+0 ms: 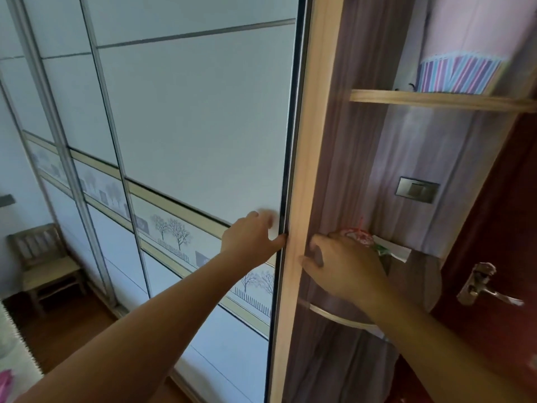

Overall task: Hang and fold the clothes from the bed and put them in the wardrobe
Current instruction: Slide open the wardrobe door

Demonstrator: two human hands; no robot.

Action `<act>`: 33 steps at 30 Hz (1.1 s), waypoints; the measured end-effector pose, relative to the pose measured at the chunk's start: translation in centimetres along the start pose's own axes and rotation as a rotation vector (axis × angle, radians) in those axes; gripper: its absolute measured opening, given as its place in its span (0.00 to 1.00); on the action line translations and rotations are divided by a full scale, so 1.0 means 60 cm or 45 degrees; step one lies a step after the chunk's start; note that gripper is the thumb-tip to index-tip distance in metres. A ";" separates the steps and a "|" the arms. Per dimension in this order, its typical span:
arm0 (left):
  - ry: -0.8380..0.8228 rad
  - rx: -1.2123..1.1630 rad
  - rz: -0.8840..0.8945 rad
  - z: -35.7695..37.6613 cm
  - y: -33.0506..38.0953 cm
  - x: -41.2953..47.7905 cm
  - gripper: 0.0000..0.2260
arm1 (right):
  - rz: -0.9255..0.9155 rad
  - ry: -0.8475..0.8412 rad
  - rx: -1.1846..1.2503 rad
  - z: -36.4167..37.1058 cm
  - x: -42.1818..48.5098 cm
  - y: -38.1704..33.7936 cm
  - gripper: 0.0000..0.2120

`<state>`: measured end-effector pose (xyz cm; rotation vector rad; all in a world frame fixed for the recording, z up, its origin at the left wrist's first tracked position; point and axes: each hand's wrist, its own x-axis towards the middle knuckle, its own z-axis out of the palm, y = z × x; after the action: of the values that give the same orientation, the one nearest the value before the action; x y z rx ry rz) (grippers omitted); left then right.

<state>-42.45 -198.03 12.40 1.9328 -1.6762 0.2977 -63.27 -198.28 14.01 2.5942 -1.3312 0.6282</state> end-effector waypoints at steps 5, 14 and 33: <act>0.034 -0.022 -0.005 -0.002 -0.009 0.002 0.24 | 0.006 0.012 0.094 -0.017 -0.007 -0.041 0.15; 0.007 -0.060 -0.009 0.002 -0.070 0.023 0.20 | 0.052 0.074 0.200 -0.022 0.047 -0.125 0.27; 0.000 -0.133 -0.160 0.030 -0.321 0.135 0.09 | -0.059 0.423 0.544 0.047 0.431 -0.305 0.41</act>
<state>-22.66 -204.57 9.93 1.9492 -1.5314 0.1587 -34.40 -207.46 23.64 2.6489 -1.1253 1.3975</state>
